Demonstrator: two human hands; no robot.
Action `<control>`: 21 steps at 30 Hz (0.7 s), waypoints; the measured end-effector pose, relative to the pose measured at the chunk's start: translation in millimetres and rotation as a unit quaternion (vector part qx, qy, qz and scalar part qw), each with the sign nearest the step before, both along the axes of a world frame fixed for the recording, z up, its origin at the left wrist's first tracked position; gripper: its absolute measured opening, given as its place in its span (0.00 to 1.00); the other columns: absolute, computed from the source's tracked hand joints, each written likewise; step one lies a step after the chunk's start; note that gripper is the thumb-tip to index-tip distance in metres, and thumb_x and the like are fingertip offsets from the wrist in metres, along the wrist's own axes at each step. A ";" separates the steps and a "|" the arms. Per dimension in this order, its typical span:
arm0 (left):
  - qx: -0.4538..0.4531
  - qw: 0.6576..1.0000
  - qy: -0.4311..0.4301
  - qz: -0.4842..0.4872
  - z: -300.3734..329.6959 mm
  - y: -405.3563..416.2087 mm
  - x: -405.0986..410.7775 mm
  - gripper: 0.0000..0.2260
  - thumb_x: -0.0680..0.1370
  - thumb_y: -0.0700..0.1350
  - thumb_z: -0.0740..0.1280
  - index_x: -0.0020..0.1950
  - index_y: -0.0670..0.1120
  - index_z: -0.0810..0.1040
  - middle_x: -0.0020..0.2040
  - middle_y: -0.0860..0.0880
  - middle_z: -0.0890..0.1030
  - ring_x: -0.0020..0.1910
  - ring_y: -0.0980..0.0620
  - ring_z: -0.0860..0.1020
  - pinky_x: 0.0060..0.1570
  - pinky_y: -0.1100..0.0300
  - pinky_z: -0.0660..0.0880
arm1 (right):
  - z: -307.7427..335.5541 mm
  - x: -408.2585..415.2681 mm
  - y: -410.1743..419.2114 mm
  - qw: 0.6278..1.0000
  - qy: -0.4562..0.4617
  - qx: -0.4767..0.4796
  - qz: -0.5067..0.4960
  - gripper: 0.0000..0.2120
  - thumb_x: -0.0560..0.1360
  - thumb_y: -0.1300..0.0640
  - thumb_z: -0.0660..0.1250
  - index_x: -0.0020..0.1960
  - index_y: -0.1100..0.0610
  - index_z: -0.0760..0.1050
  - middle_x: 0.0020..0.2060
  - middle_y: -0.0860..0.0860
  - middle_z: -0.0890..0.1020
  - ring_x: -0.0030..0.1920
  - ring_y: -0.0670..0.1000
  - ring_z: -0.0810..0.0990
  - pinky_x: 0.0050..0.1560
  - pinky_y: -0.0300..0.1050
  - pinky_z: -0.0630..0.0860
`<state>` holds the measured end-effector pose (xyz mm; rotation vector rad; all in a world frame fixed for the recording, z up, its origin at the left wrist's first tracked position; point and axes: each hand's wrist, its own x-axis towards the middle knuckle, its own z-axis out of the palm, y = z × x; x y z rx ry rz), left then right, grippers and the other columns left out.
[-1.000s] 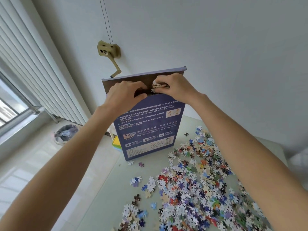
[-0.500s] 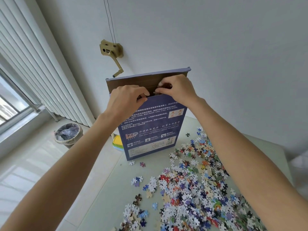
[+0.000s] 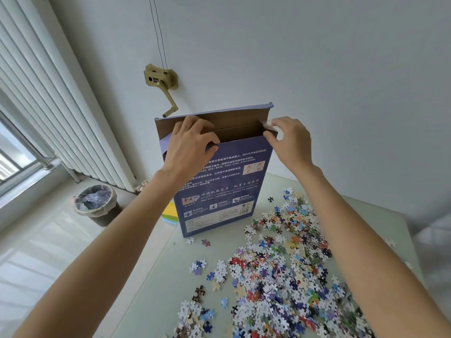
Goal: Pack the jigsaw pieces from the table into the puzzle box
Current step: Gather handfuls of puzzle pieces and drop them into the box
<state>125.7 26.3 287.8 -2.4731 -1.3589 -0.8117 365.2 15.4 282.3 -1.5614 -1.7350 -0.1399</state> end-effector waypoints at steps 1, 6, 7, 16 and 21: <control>-0.002 1.000 0.004 0.004 -0.1 -0.1 0.4 0.05 0.74 0.46 0.70 0.48 0.49 0.83 0.58 0.46 0.79 0.61 0.42 0.71 0.58 0.47 0.67 | -2.3 4.7 1.3 0.999 0.012 -0.025 -0.022 0.13 0.73 0.52 0.69 0.54 0.57 0.78 0.53 0.52 0.82 0.52 0.53 0.79 0.46 0.41 0.71; -0.068 0.997 0.018 0.007 1.7 0.1 2.6 0.05 0.77 0.46 0.65 0.50 0.49 0.79 0.71 0.41 0.67 0.72 0.37 0.60 0.69 0.40 0.54 | 1.4 6.0 15.3 0.991 0.084 -0.100 -0.038 0.20 0.72 0.43 0.68 0.55 0.57 0.75 0.51 0.51 0.82 0.47 0.51 0.81 0.43 0.42 0.75; -0.092 0.995 0.027 0.002 3.2 1.5 2.7 0.05 0.78 0.47 0.63 0.51 0.50 0.78 0.73 0.41 0.63 0.73 0.37 0.57 0.70 0.40 0.52 | 2.8 5.0 17.6 0.990 0.088 -0.100 -0.049 0.20 0.72 0.42 0.67 0.55 0.57 0.75 0.50 0.52 0.82 0.47 0.51 0.81 0.42 0.41 0.74; -0.150 0.982 0.111 0.035 8.8 7.5 8.0 0.19 0.78 0.61 0.53 0.66 0.54 0.63 0.62 0.46 0.75 0.61 0.43 0.73 0.59 0.48 0.68 | -17.1 30.7 26.6 0.940 0.270 -0.191 -0.088 0.11 0.78 0.52 0.61 0.52 0.57 0.77 0.47 0.53 0.84 0.42 0.51 0.83 0.45 0.44 0.75; -0.107 0.991 0.078 0.025 3.7 5.4 5.4 0.19 0.79 0.59 0.56 0.67 0.52 0.65 0.66 0.49 0.72 0.68 0.46 0.66 0.63 0.47 0.66 | -12.6 26.8 18.0 0.970 0.219 -0.078 -0.073 0.12 0.79 0.54 0.60 0.55 0.58 0.78 0.56 0.53 0.79 0.56 0.51 0.76 0.51 0.39 0.70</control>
